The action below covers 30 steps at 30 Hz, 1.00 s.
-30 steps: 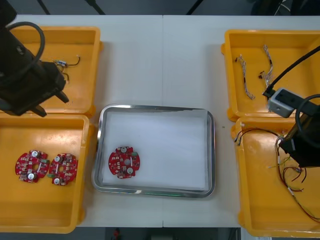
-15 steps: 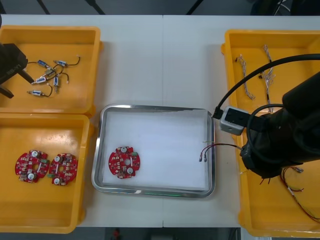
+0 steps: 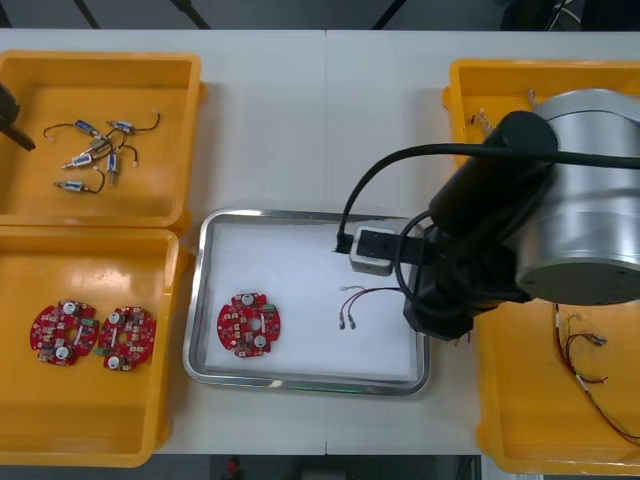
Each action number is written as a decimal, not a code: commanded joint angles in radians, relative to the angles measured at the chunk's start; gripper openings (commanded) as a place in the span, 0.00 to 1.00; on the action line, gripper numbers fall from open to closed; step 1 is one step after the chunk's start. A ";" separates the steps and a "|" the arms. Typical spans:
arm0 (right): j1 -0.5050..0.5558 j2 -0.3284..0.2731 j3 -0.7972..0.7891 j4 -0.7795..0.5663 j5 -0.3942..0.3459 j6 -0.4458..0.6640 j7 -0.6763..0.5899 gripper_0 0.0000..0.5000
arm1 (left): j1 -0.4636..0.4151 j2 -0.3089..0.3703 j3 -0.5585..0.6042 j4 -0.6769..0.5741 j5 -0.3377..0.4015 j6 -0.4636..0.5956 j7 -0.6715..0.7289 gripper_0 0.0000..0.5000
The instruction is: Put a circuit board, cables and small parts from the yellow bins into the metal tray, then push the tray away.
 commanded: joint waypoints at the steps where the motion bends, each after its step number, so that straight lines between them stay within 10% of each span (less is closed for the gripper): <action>1: -0.078 0.089 0.079 0.068 0.024 -0.039 0.039 0.00 | -0.081 0.001 0.030 0.073 -0.033 -0.021 -0.011 1.00; 30: -0.062 0.291 0.350 0.335 0.229 -0.223 0.064 0.00 | -0.255 -0.135 -0.142 0.381 -0.132 -0.171 -0.069 1.00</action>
